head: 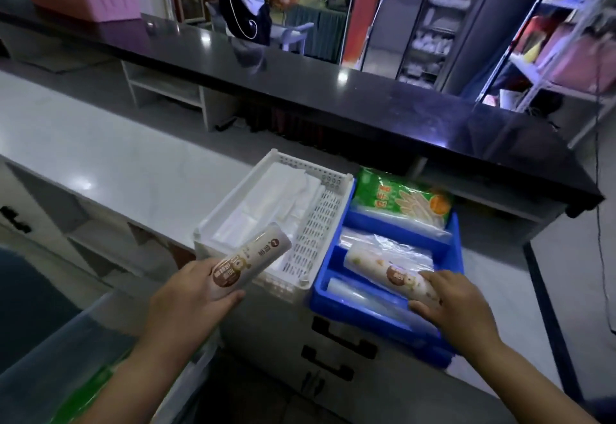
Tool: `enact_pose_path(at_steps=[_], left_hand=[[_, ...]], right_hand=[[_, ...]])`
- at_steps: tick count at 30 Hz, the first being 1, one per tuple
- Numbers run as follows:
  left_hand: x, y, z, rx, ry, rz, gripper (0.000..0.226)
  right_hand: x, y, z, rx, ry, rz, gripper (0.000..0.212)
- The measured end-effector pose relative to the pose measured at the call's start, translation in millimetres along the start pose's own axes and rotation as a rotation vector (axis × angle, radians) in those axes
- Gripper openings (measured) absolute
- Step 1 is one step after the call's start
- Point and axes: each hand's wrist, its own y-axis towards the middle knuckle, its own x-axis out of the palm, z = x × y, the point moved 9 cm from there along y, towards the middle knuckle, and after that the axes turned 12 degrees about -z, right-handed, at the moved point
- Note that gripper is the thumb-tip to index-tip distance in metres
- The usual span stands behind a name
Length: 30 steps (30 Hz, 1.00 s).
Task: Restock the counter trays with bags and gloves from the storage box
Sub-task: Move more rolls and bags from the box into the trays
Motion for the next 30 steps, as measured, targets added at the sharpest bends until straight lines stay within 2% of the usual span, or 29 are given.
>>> enact_pose_path(at_steps=[4,9,16,18,21,24,30], left_hand=[[29.1,23.5,36.8,-0.004,0.015,0.004,0.042],[56.3,42.1,68.3,-0.057,0.005,0.006,0.039],[77.4,56.3,76.1,-0.134,0.022,-0.007,0.045],[78.1,59.2,76.7,-0.129,0.049,-0.014,0.045],[75.2,63.5,78.5,-0.103,0.075,-0.026,0.045],[67.1,66.3,79.0,-0.092,0.082,-0.028,0.043],[52.8,70.0,79.8,-0.051,0.094,-0.063,0.043]], right_hand=[[17.9,25.5,15.3,-0.132,-0.091,-0.109,0.050],[44.0,42.1,25.8,-0.201,-0.043,-0.260,0.049],[44.2,52.4,24.0,-0.316,0.117,-0.305,0.038],[34.7,54.9,11.8,-0.363,0.104,-0.248,0.032],[29.0,60.5,-30.9,-0.539,-0.021,-0.135,0.020],[43.6,72.1,-73.5,-0.632,0.010,-0.165,0.026],[71.1,90.6,-107.4,-0.560,-0.099,-0.351,0.034]])
